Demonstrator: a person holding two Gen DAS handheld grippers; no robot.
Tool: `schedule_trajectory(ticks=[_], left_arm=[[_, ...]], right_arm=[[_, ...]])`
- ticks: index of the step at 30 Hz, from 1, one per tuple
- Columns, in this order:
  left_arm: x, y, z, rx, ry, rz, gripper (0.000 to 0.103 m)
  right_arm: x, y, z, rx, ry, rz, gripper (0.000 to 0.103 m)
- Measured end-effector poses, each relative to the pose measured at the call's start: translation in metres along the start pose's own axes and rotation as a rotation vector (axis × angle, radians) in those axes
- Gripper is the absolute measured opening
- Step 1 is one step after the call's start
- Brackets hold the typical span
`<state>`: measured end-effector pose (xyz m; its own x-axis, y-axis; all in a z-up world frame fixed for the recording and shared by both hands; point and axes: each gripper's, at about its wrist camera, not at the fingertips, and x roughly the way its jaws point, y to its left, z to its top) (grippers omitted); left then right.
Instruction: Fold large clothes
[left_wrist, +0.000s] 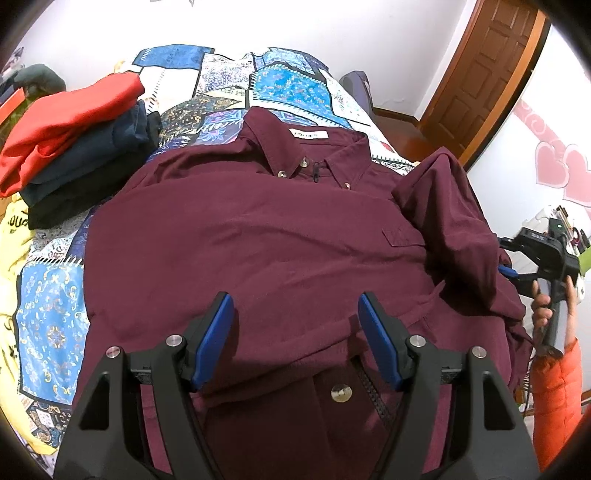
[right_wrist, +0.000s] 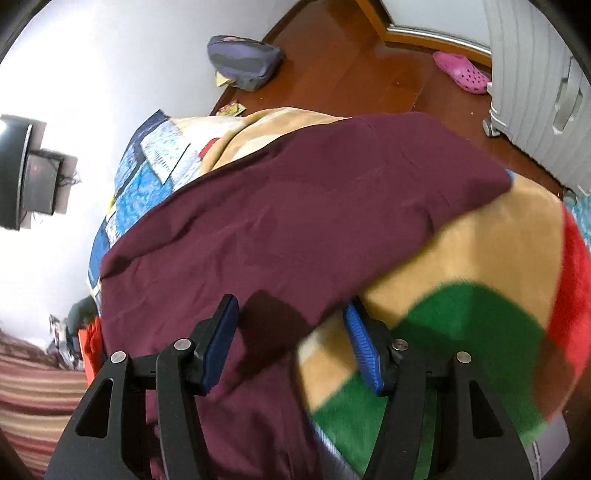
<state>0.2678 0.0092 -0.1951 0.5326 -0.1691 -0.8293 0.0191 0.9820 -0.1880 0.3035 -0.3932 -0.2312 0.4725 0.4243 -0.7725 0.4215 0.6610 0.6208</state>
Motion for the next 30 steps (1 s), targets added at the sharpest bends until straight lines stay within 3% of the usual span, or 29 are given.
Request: schedule_trajectory(ticks=[3, 7, 9, 15, 22, 26, 30], left_arm=[[0.001, 0.000, 0.000, 0.000, 0.002, 0.000, 0.069], [0.001, 0.001, 0.001, 0.000, -0.004, -0.001, 0.069], [-0.002, 0.002, 0.000, 0.001, -0.013, 0.000, 0.069], [-0.018, 0.010, 0.000, 0.006, -0.057, 0.008, 0.069], [-0.038, 0.025, -0.002, -0.018, -0.105, 0.002, 0.069], [-0.054, 0.041, -0.003, -0.050, -0.146, -0.006, 0.069], [-0.069, 0.058, -0.005, -0.076, -0.184, 0.003, 0.069]], right_arm=[[0.007, -0.005, 0.007, 0.021, -0.024, -0.013, 0.051], [0.002, 0.004, 0.010, -0.039, -0.057, -0.103, 0.017], [-0.007, 0.010, 0.010, -0.076, -0.077, -0.104, 0.010], [-0.057, 0.052, 0.006, -0.204, -0.228, -0.097, 0.008], [-0.117, 0.155, -0.035, -0.490, -0.383, 0.002, 0.008], [-0.130, 0.218, -0.074, -0.642, -0.379, 0.112, 0.008], [-0.119, 0.269, -0.119, -0.769, -0.285, 0.221, 0.008]])
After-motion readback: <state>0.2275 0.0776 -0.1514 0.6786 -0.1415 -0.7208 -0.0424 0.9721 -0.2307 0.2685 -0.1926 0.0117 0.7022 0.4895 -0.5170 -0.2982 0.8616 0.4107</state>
